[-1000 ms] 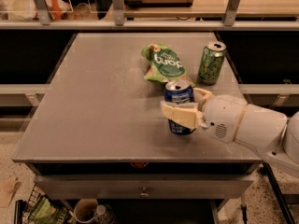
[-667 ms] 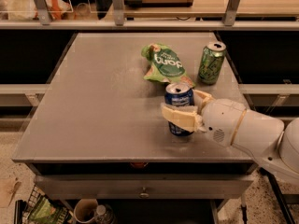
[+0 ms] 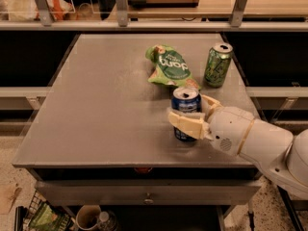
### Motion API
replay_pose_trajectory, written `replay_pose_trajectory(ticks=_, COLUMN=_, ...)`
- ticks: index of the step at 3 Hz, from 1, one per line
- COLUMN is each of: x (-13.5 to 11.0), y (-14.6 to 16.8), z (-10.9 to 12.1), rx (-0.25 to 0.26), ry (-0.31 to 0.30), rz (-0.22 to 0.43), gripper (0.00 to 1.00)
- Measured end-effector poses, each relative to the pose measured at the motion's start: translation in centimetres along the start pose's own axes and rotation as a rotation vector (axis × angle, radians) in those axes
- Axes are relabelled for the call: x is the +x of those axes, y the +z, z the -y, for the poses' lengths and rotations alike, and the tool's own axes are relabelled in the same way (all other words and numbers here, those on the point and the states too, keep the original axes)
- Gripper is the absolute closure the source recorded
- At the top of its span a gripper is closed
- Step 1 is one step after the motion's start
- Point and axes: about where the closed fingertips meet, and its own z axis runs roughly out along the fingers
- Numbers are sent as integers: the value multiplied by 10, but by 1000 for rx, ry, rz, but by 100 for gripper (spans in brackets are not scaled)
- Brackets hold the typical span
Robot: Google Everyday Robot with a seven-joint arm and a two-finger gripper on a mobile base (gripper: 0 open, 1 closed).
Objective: Place pepsi can upright
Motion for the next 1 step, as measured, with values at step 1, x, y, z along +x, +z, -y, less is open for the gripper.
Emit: replay_pose_trajectory(ticks=1, x=-3, y=0, z=0, rx=0, ry=0, rz=0, gripper=83)
